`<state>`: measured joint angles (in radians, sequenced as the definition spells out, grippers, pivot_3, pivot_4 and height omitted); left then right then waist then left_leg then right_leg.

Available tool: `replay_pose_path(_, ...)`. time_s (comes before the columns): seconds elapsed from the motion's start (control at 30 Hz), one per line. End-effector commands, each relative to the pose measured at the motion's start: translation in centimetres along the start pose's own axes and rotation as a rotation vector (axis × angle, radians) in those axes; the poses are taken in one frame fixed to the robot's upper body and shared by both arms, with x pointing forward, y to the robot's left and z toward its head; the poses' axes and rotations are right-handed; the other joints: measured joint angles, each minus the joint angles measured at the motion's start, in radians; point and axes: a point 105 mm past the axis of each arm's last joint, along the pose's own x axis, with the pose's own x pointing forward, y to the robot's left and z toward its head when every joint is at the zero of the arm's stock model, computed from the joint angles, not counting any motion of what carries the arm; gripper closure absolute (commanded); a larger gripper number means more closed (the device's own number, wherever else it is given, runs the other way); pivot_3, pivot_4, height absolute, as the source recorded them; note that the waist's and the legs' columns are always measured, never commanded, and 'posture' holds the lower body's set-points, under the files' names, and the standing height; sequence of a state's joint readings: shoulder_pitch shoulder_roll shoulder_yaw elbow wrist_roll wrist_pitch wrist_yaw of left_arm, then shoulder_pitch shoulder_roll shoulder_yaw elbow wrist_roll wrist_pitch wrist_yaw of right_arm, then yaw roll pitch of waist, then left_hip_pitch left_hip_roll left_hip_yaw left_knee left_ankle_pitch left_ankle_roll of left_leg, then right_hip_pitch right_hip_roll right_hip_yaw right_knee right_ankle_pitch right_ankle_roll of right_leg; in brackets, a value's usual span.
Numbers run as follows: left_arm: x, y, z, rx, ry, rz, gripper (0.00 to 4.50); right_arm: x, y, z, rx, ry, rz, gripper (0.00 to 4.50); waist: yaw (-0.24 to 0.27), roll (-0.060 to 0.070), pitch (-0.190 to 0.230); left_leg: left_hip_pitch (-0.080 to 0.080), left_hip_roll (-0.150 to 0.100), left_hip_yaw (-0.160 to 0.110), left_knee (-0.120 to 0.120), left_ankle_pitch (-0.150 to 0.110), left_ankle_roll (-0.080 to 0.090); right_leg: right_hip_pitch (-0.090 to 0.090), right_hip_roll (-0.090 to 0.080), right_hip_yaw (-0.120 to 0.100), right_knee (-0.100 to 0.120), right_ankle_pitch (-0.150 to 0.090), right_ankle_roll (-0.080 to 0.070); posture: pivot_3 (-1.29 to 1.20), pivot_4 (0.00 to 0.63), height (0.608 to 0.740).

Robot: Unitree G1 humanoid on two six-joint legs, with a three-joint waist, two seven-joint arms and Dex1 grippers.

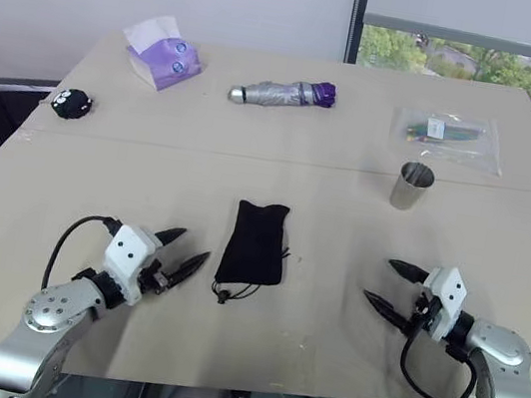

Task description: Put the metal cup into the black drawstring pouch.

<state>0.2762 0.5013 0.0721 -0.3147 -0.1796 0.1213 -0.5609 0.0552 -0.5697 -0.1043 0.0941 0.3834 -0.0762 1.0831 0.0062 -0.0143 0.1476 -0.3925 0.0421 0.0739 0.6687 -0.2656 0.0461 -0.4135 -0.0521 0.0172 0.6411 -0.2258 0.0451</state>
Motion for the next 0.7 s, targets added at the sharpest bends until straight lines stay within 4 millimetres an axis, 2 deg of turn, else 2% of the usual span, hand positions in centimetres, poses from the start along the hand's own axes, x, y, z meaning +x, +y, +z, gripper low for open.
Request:
replay_pose_path(0.03,-0.9,-0.5,-1.5,-0.024,0.066,-0.022,1.22,-0.4,-0.2,1.1,-0.032,-0.023,0.0,0.36,0.0,0.0,0.0,0.0,0.0,0.0,0.0,0.0,0.0,0.0,0.0,0.0,0.0,0.0,0.0,0.0,0.15,0.74)
replay_pose_path(0.57,-1.2,-0.4,-1.1,-0.022,0.069,-0.067,1.22,-0.3,0.4,0.9,-0.023,-0.039,-0.003,0.36,0.0,0.0,0.0,0.0,0.0,0.0,0.0,0.0,0.0,0.0,0.0,0.0,0.0,0.0,0.0,0.0,0.15,0.74)
replay_pose_path(0.7,-2.9,-1.7,-0.8,-0.016,0.094,-0.19,1.22,-0.1,0.6,1.1,-0.026,-0.048,0.002,0.36,-0.006,-0.001,0.0,0.0,0.001,0.0,-0.001,0.0,0.0,0.0,0.0,0.0,-0.001,0.0,0.0,0.0,0.15,0.74)
